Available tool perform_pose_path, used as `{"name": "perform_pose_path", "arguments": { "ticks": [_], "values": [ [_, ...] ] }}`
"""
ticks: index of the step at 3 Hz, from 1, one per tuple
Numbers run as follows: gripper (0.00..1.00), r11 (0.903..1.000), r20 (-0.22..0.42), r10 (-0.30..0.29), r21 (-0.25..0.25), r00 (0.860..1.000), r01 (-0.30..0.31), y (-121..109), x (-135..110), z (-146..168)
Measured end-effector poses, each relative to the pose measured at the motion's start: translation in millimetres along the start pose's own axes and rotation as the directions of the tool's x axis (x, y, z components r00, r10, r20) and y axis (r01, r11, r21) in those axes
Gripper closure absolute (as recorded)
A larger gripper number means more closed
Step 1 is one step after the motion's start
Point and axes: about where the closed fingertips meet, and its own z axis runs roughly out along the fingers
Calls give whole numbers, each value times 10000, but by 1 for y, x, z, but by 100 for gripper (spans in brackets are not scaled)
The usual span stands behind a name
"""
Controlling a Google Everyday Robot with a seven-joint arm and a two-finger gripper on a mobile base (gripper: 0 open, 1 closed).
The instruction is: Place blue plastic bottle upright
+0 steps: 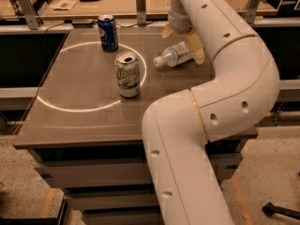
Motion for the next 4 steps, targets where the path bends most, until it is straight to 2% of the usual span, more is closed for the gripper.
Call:
{"name": "perform_pose_path", "arguments": {
  "ticks": [1, 2, 3, 4],
  "values": [
    [17, 9989, 836, 254, 382, 9962, -287, -4, -15, -1],
    [41, 9955, 1761, 486, 716, 9832, -620, -7, -28, 1],
    [64, 9909, 2387, 535, 1076, 9696, -812, -12, -37, -3],
    [87, 9858, 2700, 418, 1455, 9619, -836, -16, -41, -14]
  ]
}}
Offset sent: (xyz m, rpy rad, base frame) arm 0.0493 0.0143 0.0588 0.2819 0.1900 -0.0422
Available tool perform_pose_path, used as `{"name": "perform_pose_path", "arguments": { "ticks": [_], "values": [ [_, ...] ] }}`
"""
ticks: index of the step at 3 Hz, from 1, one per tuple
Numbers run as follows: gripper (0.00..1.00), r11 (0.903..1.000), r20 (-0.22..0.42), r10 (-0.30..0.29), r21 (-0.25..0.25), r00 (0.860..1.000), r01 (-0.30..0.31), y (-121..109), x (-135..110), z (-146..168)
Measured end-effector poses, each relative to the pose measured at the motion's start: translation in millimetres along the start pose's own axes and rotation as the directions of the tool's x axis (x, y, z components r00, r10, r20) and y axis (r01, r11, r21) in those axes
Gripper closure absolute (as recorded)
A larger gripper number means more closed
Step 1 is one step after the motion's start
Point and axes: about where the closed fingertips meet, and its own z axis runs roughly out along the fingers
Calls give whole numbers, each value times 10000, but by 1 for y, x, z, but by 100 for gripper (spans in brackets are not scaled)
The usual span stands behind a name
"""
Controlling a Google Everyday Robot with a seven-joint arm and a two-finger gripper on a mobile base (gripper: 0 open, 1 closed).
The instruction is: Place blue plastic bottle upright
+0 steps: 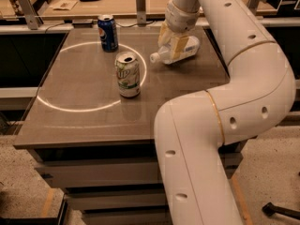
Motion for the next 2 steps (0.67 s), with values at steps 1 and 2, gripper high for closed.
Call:
{"name": "perform_pose_path", "arguments": {
  "ticks": [1, 2],
  "values": [
    [100, 9927, 497, 549, 1050, 9973, -598, 1, -1, -40],
    [100, 9723, 523, 925, 2107, 9943, -1015, 3, -10, -103]
  ]
}}
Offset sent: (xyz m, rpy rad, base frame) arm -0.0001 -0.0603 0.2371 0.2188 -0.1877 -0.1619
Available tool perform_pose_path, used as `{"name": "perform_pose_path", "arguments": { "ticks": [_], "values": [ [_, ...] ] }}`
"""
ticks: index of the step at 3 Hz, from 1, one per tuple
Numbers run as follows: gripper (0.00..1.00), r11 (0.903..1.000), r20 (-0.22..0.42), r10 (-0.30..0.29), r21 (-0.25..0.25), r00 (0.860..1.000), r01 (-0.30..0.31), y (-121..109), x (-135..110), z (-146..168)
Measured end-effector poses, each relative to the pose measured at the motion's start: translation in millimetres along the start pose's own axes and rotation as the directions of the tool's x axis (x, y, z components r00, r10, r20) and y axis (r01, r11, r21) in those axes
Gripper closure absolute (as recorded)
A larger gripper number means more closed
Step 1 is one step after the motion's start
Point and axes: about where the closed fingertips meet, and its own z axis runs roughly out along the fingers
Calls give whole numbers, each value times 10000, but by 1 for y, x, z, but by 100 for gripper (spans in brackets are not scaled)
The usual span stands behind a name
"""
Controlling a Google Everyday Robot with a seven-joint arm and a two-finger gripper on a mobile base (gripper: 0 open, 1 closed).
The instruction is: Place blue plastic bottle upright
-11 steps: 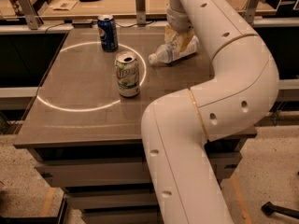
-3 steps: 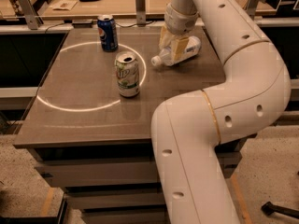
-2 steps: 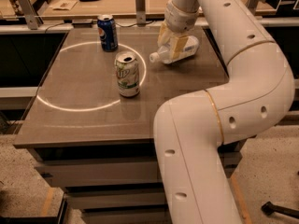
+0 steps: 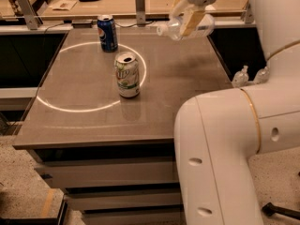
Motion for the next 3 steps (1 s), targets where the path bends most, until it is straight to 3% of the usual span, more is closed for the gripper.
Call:
{"name": "perform_pose_path", "arguments": {
  "ticks": [1, 2, 3],
  "values": [
    [100, 9934, 767, 636, 900, 9950, -705, -1, -11, -42],
    [100, 9764, 2681, 1412, 1213, 9530, -1788, 1, -17, -43],
    [100, 9626, 4507, 1752, 1083, 8753, -2485, -2, -32, -38]
  ]
}}
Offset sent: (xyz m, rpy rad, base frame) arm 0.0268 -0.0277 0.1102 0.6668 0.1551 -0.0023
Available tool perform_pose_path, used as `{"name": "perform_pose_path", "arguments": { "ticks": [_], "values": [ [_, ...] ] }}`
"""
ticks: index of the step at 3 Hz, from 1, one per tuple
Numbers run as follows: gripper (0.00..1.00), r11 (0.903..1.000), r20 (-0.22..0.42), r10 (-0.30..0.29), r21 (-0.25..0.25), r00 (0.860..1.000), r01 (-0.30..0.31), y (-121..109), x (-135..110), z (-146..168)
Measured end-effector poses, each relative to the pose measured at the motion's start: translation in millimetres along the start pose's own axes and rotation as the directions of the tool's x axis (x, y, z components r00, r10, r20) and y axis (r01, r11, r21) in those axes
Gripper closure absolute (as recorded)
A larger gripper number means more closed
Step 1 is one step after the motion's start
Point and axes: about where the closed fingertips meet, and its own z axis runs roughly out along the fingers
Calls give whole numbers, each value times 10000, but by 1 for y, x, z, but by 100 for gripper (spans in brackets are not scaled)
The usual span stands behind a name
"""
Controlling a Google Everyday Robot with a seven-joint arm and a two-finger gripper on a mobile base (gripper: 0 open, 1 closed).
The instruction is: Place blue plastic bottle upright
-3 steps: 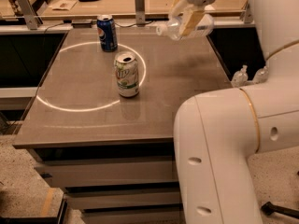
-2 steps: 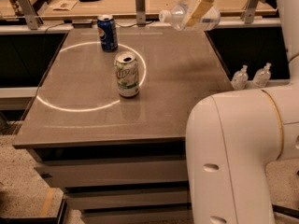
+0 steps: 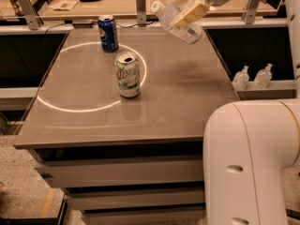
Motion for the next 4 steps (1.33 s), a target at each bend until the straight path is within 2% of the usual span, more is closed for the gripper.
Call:
{"name": "perform_pose_path", "arguments": {
  "ticks": [1, 2, 3, 4],
  "values": [
    [100, 9983, 1540, 513, 212, 9867, -552, -7, -12, 9],
    [100, 9884, 2830, 1259, 464, 9508, -1447, -19, -13, 12],
    [100, 9666, 3919, 2147, 459, 8946, -2521, -29, -3, 19],
    [100, 9354, 4221, 2944, 567, 8574, -3491, -38, 15, 19]
  ]
}}
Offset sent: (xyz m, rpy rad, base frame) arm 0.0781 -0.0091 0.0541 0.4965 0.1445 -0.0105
